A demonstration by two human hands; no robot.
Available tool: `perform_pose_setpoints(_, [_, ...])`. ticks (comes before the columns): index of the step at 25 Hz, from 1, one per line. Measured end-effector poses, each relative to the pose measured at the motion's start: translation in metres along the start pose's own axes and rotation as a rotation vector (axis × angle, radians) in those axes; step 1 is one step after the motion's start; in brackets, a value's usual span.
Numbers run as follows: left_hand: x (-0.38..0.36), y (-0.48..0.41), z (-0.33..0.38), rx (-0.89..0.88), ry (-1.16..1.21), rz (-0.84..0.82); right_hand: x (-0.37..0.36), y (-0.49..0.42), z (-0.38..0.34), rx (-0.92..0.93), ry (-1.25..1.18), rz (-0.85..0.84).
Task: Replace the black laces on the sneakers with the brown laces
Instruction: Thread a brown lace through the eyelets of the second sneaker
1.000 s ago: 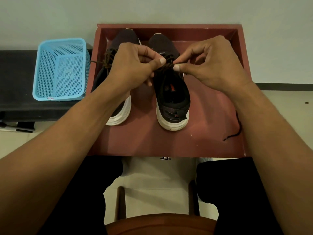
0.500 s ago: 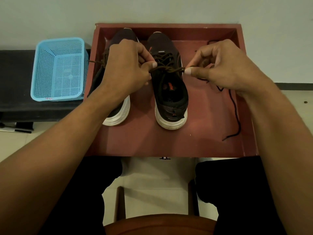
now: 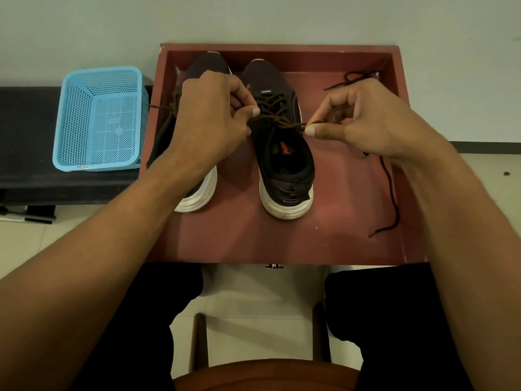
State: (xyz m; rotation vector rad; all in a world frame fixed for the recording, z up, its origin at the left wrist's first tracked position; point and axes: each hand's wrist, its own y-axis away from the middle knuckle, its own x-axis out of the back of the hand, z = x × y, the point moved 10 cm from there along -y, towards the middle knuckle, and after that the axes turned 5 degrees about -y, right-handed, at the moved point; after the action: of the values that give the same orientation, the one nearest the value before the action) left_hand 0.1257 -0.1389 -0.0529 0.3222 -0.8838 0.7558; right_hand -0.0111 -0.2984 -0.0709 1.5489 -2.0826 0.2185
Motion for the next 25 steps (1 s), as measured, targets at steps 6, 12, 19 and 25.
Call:
perform_pose_setpoints(6, [-0.001,0.008,-0.004,0.03,0.087,-0.014,-0.011,-0.002,0.003,-0.054,-0.095,0.047])
perform_pose_setpoints(12, [-0.008,0.02,0.006,0.015,-0.111,-0.112,-0.019,0.002,0.014,-0.155,-0.015,-0.007])
perform_pose_setpoints(19, [-0.009,0.021,0.01,0.003,-0.237,-0.096,-0.03,-0.001,0.014,-0.218,-0.134,0.038])
perform_pose_setpoints(25, [-0.001,0.018,0.017,-0.079,-0.467,-0.031,-0.044,-0.011,0.007,-0.191,-0.065,0.079])
